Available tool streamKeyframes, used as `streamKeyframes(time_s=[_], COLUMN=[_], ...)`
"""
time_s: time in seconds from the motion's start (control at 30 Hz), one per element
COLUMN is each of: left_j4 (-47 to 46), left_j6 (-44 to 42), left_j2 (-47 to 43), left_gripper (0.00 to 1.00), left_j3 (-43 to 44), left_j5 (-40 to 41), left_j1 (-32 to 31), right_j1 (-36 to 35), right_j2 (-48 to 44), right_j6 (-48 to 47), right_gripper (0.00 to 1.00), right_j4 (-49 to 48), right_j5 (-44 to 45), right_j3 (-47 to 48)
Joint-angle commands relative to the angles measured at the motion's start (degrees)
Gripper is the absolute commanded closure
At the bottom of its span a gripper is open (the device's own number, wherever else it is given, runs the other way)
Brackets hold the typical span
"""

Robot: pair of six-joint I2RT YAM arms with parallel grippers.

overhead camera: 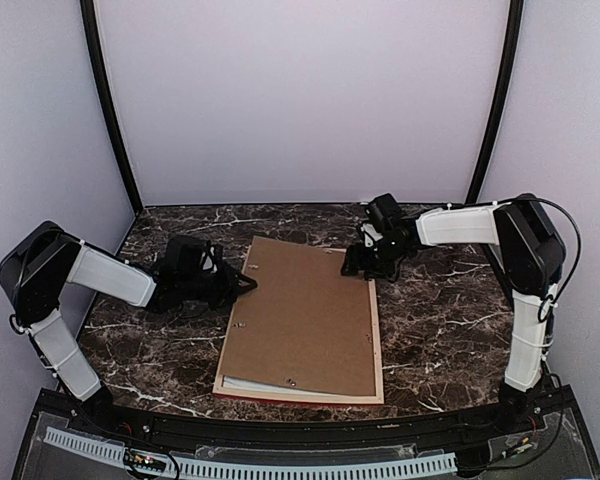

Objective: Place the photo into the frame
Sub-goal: Press the fastener onto the backboard.

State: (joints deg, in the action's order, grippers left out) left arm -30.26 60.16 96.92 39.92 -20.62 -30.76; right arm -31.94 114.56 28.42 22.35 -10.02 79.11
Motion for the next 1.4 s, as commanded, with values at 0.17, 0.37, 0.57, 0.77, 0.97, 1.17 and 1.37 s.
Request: streamKeyframes(time_s=[0.17,0.37,0.57,0.77,0.97,1.17,1.37], left_j4=[1.36,1.40,1.97,1.95,2.61,2.89,3.22], left_j6=[-2.57,-4.43,-6.00,-6.39,-6.99,-7.08,-7.16], left_j2=[-1.07,-0.70,-0.06,-0.01,-0.32,-0.25,-0.24], left_gripper=[0.92,0.91,0.91,0.91,0.91,0.90,0.89], left_j3=[-0.02,-0.64,-0.66,-0.89,-0.46,-0.11,-0.03], left_j5=[3.81,5.77,7.96,8.40,8.49,8.23,8.25], left_j1=[-0.69,-1.48,-2.47,-2.78,-2.80,-2.74,-2.79], right_j1=[-0.31,-0.31,-0.07,0.26,0.31,1.18,2.13], right_j2=[-2.68,-4.02,-5.71,-7.13,-8.91,-7.33,-4.67], right_j6=[3.15,4.49,6.39,6.14,2.19,-1.75,-3.39], right_gripper=[0.32,0.32,0.32,0.31,0.27,0.22,0.22], right_j4=[2.77,1.12,-0.97,-1.12,-1.18,1.51,1.48], right_j5=[-2.52,-4.22,-6.35,-4.73,-1.09,3.28,3.52], right_j3=[-3.69,-5.22,-6.94,-7.09,-5.26,-2.80,-2.30])
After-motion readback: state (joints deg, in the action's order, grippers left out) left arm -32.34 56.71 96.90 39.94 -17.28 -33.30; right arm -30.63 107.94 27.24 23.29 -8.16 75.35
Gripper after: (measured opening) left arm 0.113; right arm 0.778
